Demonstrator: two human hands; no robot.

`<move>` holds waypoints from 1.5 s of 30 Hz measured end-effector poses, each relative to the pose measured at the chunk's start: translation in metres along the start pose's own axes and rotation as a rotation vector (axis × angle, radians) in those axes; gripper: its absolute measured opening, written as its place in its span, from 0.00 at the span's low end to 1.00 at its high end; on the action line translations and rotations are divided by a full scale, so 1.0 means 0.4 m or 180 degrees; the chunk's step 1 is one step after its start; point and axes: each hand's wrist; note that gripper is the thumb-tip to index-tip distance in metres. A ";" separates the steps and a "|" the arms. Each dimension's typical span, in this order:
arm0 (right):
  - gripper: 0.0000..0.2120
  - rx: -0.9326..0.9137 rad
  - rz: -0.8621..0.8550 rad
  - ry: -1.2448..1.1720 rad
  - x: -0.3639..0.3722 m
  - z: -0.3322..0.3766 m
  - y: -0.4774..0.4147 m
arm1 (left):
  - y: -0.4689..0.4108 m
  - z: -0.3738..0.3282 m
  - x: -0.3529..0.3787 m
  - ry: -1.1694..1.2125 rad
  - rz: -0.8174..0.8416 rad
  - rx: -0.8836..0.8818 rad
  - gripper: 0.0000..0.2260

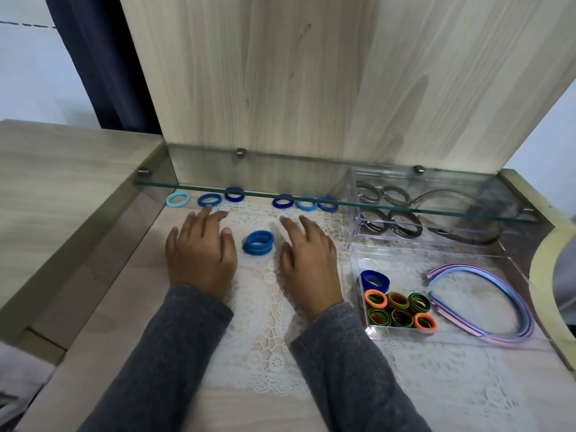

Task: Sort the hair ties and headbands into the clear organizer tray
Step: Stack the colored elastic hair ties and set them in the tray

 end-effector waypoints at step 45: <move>0.15 -0.0599 0.0458 0.1000 -0.078 0.046 0.056 | 0.021 -0.039 -0.040 -0.0258 0.0081 0.0592 0.15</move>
Point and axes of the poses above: each hand's wrist, its own y-axis away from the middle knuckle, its own x-axis out of the palm, z = x × y, and after that the axes turned 8 degrees about -x, right-handed
